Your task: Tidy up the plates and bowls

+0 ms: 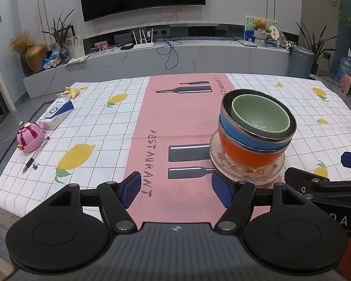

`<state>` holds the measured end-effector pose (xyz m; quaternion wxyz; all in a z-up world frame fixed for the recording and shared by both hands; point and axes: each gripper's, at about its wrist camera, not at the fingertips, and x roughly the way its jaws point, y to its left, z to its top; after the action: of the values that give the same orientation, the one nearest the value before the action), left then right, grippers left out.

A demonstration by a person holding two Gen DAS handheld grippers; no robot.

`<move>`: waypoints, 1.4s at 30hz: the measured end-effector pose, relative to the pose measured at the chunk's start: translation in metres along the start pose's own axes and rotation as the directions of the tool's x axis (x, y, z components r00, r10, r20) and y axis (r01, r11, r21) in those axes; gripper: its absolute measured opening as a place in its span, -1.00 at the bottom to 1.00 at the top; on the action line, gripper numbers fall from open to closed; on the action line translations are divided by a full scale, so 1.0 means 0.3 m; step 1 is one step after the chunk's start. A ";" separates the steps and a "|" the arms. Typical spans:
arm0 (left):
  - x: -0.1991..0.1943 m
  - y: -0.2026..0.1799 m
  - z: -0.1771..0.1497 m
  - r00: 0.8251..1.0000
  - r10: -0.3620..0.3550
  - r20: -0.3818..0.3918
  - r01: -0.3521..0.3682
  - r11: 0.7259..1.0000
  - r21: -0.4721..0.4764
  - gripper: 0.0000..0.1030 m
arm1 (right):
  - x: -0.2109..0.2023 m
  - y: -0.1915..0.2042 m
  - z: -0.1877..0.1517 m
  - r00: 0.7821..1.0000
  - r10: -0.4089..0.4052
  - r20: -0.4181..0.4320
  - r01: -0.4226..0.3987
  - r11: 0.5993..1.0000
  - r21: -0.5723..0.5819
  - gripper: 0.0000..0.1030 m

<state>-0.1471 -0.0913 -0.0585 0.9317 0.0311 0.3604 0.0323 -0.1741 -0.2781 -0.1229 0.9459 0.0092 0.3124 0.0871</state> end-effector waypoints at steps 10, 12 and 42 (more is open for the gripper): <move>0.007 -0.006 0.010 1.000 0.001 -0.001 -0.001 1.000 0.005 0.57 | -0.002 0.001 0.001 1.000 -0.005 -0.004 0.005 1.000 -0.001 0.86; 0.007 -0.006 0.011 1.000 -0.003 -0.002 0.003 1.000 0.001 0.57 | -0.002 -0.001 0.002 1.000 -0.006 -0.004 0.006 1.000 -0.001 0.86; 0.017 0.012 0.009 1.000 -0.005 -0.026 0.004 1.000 -0.022 0.57 | 0.015 -0.004 0.000 1.000 0.022 -0.014 -0.022 1.000 0.006 0.86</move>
<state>-0.1416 -0.0873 -0.0596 0.9273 0.0194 0.3721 0.0346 -0.1704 -0.2786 -0.1257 0.9427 0.0147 0.3189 0.0966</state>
